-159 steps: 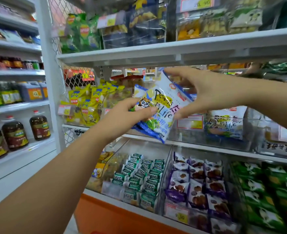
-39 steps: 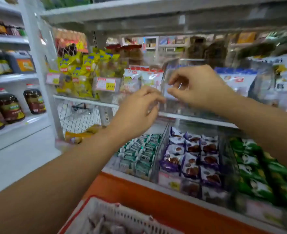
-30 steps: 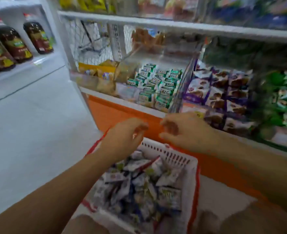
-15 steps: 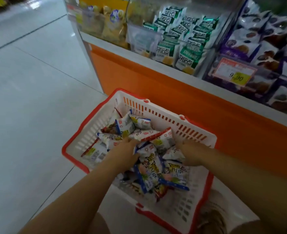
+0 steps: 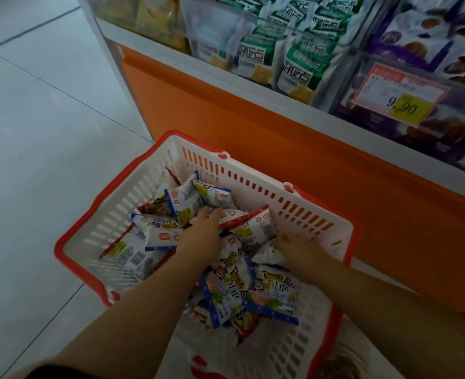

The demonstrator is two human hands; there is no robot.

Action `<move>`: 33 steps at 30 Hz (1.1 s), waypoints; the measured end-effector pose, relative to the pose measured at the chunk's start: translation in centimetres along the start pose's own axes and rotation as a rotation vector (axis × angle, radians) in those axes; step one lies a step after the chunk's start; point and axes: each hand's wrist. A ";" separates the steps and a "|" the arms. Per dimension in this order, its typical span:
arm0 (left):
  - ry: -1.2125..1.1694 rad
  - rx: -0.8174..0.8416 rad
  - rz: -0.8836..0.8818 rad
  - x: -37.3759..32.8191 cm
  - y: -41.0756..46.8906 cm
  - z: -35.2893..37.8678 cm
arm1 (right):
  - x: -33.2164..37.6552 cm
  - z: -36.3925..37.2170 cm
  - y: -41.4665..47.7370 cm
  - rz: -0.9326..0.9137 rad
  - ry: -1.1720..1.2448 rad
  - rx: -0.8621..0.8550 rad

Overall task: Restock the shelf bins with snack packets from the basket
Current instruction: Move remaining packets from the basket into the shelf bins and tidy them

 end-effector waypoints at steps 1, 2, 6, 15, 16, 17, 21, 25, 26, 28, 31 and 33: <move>-0.002 -0.004 0.003 -0.1 0.5 0.1 | 0.0 -0.1 0.2 -0.019 -0.026 0.028; -0.023 -0.006 0.007 -0.2 0.9 0.1 | 0.1 -0.2 0.3 -0.053 -0.023 0.027; -0.093 -0.012 0.034 -0.4 1.1 -0.1 | -0.4 -2.2 0.4 -0.072 0.141 0.121; -0.219 -0.199 0.175 0.0 -1.8 -4.4 | -2.9 -13.3 -1.8 -0.157 0.344 0.271; -0.260 -0.237 0.169 0.0 -2.1 -5.2 | -3.0 -14.8 -2.3 -0.152 0.377 0.240; -0.305 -0.281 0.156 0.1 -2.3 -5.9 | -2.9 -16.2 -2.8 -0.155 0.421 0.201; -0.546 -0.380 0.055 0.2 -3.5 -8.9 | -1.5 -21.1 -4.7 -0.138 0.669 0.005; -1.088 -0.317 -0.159 0.1 -3.8 -10.5 | 1.7 -23.4 -6.0 -0.093 0.643 -0.342; -1.298 -0.251 -0.228 -0.2 -3.9 -10.9 | 2.8 -23.4 -6.3 -0.078 0.617 -0.439; -1.585 -0.125 -0.295 -1.2 -4.6 -11.9 | 4.7 -22.8 -6.8 -0.068 0.562 -0.576; -1.774 -0.010 -0.228 -2.8 -5.6 -13.7 | 6.9 -22.3 -7.6 -0.170 0.519 -0.647; -1.824 0.018 -0.152 -3.7 -6.4 -15.2 | 7.4 -22.6 -8.0 -0.231 0.563 -0.612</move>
Point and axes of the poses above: each hand's wrist, its own y-axis towards the middle knuckle, its own z-axis out of the palm, x = y × z, and after that the axes turned 3 degrees about -y, right-handed
